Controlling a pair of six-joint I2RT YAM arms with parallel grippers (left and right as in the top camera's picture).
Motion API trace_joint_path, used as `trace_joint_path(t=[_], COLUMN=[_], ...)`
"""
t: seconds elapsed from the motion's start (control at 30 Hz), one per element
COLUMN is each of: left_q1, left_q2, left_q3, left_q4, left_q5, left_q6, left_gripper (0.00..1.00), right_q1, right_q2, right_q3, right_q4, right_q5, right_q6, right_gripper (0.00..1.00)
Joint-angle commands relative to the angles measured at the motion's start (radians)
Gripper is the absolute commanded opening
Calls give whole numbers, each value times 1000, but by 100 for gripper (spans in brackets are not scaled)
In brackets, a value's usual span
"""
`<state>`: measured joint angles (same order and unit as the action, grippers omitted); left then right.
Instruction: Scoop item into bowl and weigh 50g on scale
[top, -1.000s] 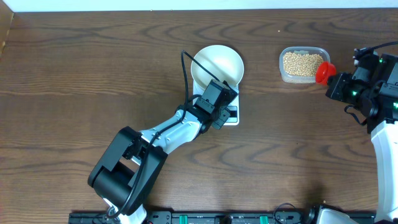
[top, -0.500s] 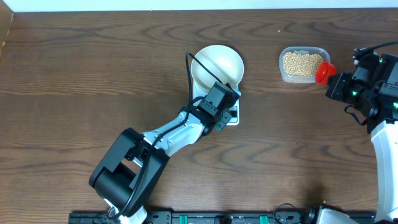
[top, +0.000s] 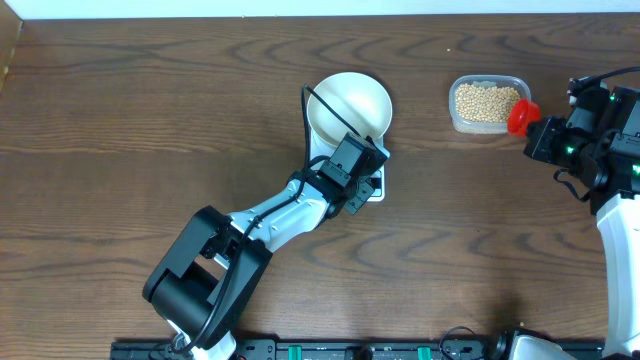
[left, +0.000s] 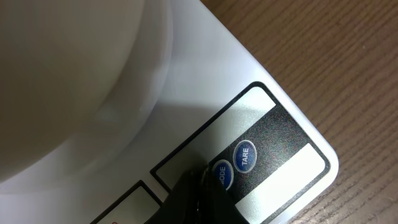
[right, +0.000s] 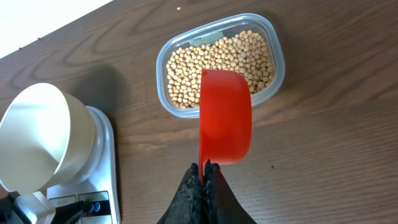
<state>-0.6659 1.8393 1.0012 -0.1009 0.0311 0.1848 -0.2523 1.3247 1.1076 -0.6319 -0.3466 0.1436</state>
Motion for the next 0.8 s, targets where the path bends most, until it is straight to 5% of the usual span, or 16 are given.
trace_joint_path(t=[0.0,0.77], left_q1=[-3,52], left_q2=[37,37], left_q3=[-42,-42], left_q4=[-34,-42], left_q5=[21,6], left_q6=[18,-59], left_gripper=[7,7], right_q1=[-6,-6], right_q2=[-4,-4], right_q3=[4,4], right_q4=[-2,-9], right_q5=[1,1], right_q6=[-19,-26], right_gripper=[1,1])
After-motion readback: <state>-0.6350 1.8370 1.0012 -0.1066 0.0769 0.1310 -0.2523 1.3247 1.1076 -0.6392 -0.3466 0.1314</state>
